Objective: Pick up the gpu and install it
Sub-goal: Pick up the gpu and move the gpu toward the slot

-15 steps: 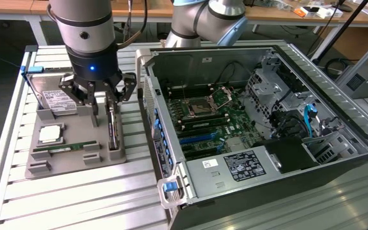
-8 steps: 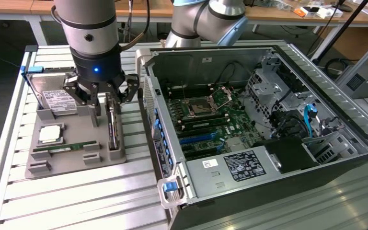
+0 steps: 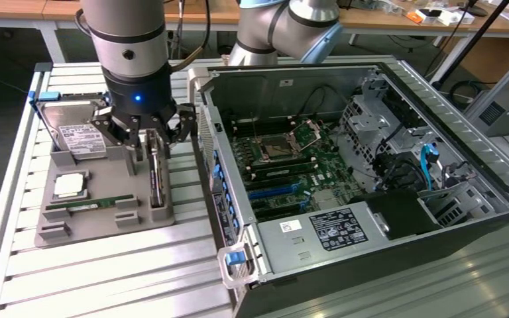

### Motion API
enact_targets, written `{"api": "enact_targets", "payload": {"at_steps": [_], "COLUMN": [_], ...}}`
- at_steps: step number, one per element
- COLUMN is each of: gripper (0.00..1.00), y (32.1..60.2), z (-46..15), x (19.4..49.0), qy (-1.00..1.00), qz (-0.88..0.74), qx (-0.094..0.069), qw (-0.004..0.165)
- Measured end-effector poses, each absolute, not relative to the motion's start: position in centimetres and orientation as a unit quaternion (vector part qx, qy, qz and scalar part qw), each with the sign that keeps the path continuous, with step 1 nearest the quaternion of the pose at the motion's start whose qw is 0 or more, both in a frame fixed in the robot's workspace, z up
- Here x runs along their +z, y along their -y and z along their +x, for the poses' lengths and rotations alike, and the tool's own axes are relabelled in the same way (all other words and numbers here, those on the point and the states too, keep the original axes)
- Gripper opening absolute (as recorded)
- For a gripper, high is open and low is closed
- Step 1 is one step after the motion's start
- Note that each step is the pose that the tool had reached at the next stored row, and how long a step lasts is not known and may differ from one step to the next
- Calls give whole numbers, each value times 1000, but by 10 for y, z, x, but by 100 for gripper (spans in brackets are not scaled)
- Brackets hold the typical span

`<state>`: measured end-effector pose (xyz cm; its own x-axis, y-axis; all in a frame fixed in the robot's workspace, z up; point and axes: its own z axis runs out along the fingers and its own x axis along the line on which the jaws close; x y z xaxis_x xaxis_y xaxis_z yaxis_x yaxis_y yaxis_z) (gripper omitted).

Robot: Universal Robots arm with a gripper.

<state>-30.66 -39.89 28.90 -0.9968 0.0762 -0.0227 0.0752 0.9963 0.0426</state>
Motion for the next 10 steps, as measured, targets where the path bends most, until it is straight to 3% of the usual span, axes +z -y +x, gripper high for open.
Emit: {"api": "enact_targets", "payload": {"at_steps": [10], "gripper": [48], "y": [399], "z": [-305], "x": [285], "qy": [-999], "qz": [38], "qx": [21], "qw": [12]}}
